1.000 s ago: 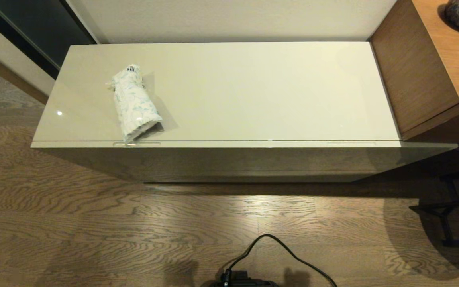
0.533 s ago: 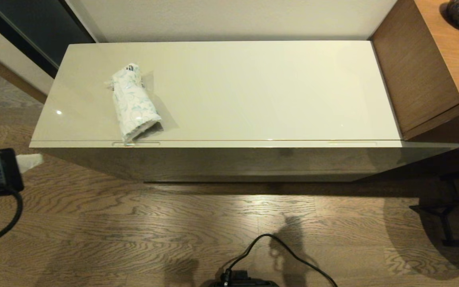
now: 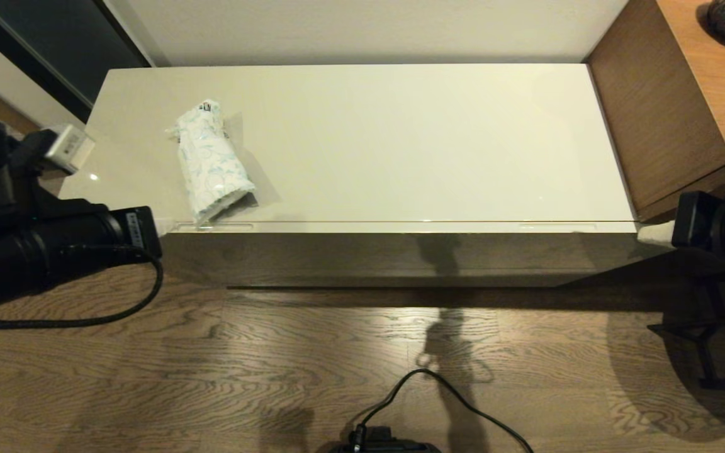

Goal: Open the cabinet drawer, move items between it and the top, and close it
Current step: Open the drawer

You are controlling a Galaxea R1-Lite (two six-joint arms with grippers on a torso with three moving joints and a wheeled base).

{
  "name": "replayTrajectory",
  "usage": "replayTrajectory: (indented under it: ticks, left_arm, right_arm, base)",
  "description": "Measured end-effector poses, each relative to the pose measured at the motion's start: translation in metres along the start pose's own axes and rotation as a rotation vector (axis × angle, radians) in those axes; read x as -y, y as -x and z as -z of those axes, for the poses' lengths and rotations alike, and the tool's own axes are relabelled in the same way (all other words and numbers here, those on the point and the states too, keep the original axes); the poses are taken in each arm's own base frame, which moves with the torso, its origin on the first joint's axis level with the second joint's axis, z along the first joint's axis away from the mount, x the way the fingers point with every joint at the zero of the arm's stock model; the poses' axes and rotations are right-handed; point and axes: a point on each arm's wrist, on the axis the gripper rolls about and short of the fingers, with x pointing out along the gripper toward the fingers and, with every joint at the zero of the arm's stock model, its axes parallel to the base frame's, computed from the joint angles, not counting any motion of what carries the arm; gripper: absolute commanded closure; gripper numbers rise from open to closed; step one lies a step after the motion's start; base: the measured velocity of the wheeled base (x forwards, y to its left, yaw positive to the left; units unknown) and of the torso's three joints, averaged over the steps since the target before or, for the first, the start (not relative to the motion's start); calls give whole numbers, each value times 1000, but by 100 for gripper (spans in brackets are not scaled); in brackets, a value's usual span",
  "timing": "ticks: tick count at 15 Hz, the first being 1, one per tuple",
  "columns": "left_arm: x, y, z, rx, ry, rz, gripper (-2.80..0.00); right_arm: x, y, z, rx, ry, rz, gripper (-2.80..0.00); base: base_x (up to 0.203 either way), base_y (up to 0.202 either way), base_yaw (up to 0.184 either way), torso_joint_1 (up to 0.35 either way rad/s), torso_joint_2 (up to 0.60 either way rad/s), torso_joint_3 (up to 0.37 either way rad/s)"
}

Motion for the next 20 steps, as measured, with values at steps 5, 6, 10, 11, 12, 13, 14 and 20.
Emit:
replayTrajectory:
  ticks: [5, 6, 10, 11, 12, 13, 14, 20]
  left_arm:
    - [9, -7, 11, -88, -1, 36, 0]
    - [11, -3, 16, -129, -1, 41, 0]
    - [12, -3, 26, -135, 17, 50, 0]
    - [12, -4, 27, -120, 16, 53, 0]
    - [12, -6, 28, -113, 16, 54, 0]
    - [12, -9, 29, -106, 17, 55, 0]
    - [12, -12, 28, -89, 19, 58, 0]
    - [13, -46, 35, -58, 24, 64, 0]
  right_arm:
    - [-5, -36, 1, 40, 13, 28, 0]
    - [-5, -42, 2, 38, 4, 56, 0]
    - [-9, -71, -1, 121, -77, 117, 0]
    - [-9, -76, -1, 130, -82, 125, 0]
    - [-9, -79, 1, 123, -82, 127, 0]
    - [-10, -82, 2, 115, -80, 127, 0]
    - [-11, -85, 4, 107, -79, 126, 0]
    - [-14, -96, 9, 76, -82, 122, 0]
  base:
    - [0, 0, 0, 0, 0, 0]
    - [0, 0, 0, 0, 0, 0]
    - [0, 0, 0, 0, 0, 0]
    - [0, 0, 0, 0, 0, 0]
    - [0, 0, 0, 0, 0, 0]
    - [0, 0, 0, 0, 0, 0]
    - [0, 0, 0, 0, 0, 0]
    - [0, 0, 0, 0, 0, 0]
